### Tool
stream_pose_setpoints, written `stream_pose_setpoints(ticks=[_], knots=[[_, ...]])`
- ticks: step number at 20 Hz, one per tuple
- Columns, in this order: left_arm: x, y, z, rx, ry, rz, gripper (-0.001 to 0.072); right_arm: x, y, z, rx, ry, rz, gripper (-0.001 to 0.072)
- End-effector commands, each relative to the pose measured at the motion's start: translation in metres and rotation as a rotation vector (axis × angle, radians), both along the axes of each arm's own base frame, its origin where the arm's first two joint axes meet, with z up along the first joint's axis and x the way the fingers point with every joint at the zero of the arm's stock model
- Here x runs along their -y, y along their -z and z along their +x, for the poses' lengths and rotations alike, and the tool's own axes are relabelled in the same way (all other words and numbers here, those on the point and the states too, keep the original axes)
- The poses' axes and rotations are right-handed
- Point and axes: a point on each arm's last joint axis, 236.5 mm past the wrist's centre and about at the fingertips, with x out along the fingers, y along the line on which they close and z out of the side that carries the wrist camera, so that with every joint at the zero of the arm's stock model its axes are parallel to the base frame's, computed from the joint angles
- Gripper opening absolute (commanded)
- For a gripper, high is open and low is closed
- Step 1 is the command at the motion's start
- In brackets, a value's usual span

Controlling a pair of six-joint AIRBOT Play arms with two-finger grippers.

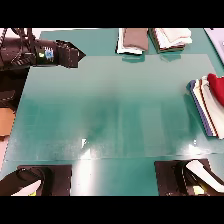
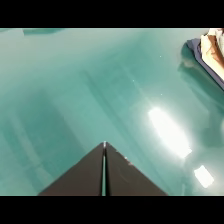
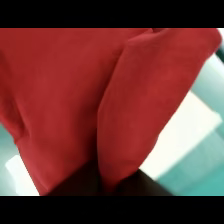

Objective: Fold the shirts.

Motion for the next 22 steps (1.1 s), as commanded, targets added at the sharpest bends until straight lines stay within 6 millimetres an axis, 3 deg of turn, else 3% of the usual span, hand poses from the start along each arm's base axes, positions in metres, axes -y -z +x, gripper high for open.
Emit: stream_pose_setpoints(ticks=[1,2,4,6,7,10,12,15,17,18,21,22], knots=[[0.000,0.002,-0.001,-0.005,0.004,0.006,0.0033,0.001,0.024,-0.027,-0.066,0.043,0.017,0.0500],[0.000,0.002,-0.001,-0.005,0.004,0.006,0.0033,0.003,0.024,-0.026,-0.063,0.046,0.019,0.0558],[0.000,0.002,-0.001,-0.005,0.004,0.006,0.0033,0.000,0.011,-0.006,0.003,0.018,0.007,0.0558],[0.000,0.002,-0.001,-0.005,0.004,0.006,0.0033,-0.015,-0.019,0.042,0.150,-0.064,-0.010,0.0557],[0.000,0.002,-0.001,-0.005,0.004,0.006,0.0034,-0.033,-0.038,0.072,0.238,-0.130,-0.005,0.0557],[0.000,0.001,-0.001,-0.003,0.003,0.005,0.0034,-0.115,-0.079,0.145,0.408,-0.377,0.042,0.0557],[0.000,0.000,0.000,0.001,0.002,0.003,0.0033,-0.178,-0.090,0.177,0.449,-0.551,0.046,0.0557],[0.000,0.000,0.000,0.001,0.001,0.003,0.0033,-0.269,-0.097,0.199,0.488,-0.778,0.072,0.0554],[0.000,0.000,0.000,0.002,0.001,0.002,0.0034,-0.316,-0.098,0.203,0.502,-0.886,0.093,0.0548],[0.000,0.000,0.000,0.002,0.001,0.002,0.0034,-0.334,-0.097,0.203,0.504,-0.930,0.104,0.0469],[0.000,0.000,0.000,0.002,0.001,0.001,0.0033,-0.374,-0.092,0.199,0.491,-1.027,0.135,0.0016],[0.000,0.000,0.000,0.001,0.001,0.001,0.0033,-0.381,-0.092,0.197,0.490,-1.044,0.139,0.0016]])
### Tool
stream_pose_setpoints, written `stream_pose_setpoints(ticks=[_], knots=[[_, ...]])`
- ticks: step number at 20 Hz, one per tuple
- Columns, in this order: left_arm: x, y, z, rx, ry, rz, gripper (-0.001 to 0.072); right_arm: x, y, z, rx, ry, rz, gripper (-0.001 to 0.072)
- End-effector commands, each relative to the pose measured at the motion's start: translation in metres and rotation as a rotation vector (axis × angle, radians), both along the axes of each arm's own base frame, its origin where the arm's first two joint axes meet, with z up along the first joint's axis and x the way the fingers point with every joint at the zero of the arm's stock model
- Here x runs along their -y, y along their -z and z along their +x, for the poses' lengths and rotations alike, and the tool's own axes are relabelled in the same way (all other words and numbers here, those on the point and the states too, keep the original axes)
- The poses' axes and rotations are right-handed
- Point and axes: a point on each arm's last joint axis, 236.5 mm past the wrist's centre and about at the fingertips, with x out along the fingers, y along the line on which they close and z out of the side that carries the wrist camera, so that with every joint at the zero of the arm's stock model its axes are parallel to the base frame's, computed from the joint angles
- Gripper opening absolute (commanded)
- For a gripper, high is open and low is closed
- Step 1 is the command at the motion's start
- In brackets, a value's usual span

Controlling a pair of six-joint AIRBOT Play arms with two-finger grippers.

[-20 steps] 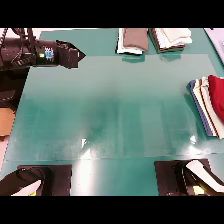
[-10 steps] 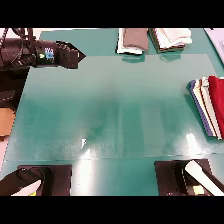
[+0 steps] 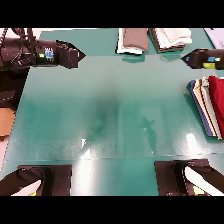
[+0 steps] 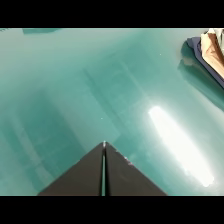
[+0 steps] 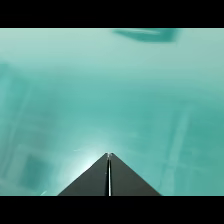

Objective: Fold the shirts.

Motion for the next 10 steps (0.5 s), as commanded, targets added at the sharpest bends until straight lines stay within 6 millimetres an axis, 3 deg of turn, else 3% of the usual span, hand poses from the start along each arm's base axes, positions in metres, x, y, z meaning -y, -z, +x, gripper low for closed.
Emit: stream_pose_setpoints(ticks=[1,10], knots=[[0.0002,-0.0001,0.0000,0.000,0.000,-0.001,0.0033,-0.0447,-0.0005,-0.0049,0.010,-0.107,0.006,0.0015],[0.0002,-0.0001,0.0000,0.000,0.000,-0.001,0.0034,-0.0477,0.0001,-0.0064,0.006,-0.116,0.006,0.0015]])
